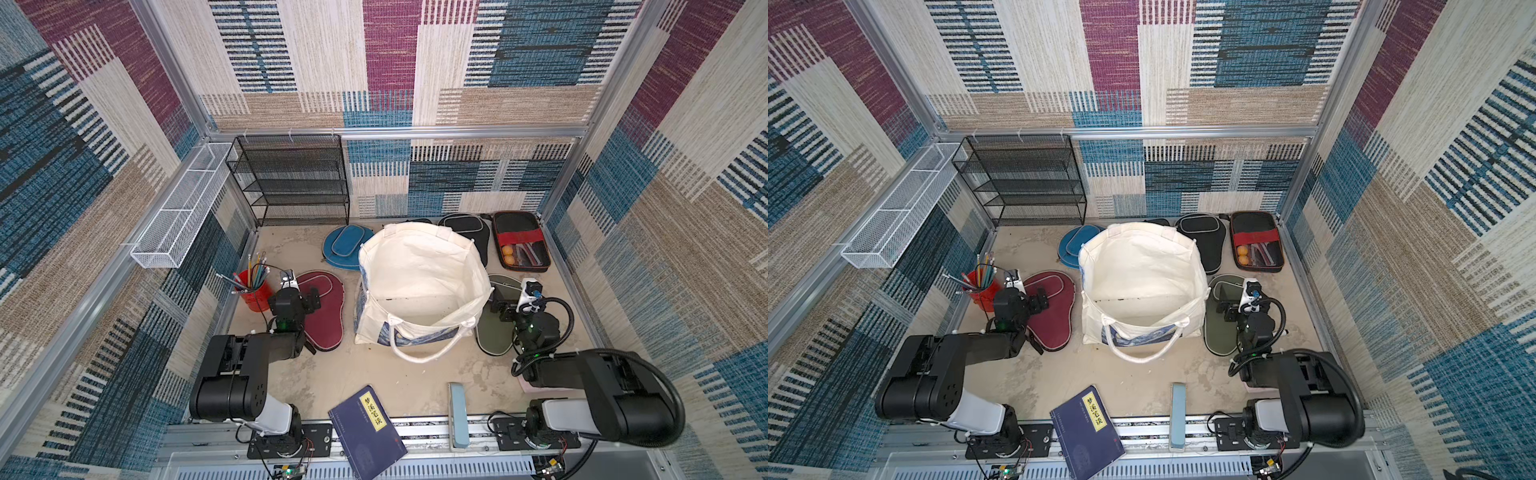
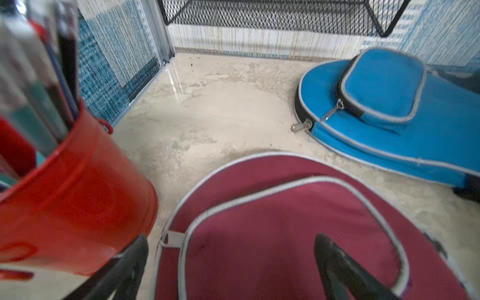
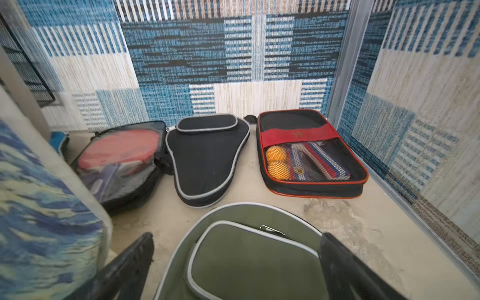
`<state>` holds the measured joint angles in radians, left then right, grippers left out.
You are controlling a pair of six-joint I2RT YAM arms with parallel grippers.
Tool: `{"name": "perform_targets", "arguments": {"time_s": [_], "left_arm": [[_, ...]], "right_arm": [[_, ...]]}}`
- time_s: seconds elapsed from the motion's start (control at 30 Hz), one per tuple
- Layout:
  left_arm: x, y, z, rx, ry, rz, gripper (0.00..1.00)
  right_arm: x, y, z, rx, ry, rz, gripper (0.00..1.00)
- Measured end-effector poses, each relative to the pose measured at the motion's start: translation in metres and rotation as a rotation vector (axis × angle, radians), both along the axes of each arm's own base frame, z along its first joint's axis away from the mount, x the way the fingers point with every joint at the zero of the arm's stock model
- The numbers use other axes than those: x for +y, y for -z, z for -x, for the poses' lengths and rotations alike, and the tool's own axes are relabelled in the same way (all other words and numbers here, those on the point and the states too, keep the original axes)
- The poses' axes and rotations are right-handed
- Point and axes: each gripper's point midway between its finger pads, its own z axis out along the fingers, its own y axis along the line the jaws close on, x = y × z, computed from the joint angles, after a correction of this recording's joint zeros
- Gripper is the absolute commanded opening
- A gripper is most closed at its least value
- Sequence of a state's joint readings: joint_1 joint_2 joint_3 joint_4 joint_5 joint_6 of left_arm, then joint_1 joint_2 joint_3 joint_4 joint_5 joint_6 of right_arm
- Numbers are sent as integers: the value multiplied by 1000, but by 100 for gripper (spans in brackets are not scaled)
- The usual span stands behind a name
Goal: Remove the ping pong set from the canvas bag
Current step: Reset both arms
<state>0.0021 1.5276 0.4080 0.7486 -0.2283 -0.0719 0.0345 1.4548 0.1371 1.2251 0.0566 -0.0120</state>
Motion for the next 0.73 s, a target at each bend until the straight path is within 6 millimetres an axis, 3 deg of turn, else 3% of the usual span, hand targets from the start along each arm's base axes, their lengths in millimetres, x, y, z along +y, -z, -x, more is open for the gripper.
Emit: {"name": "perform_targets", "arguments": {"time_s": [0.1, 0.2, 0.73], "left_arm": [[1, -8, -4, -41, 0, -1, 100], [0, -10, -5, -48, 5, 0, 100], [-3, -14, -7, -68, 19, 5, 100]], "right_arm": [[-3, 6, -9, 6, 19, 14, 99], [-9, -5, -13, -37, 47, 13, 99], [-13, -11, -14, -64, 67, 13, 99]]}}
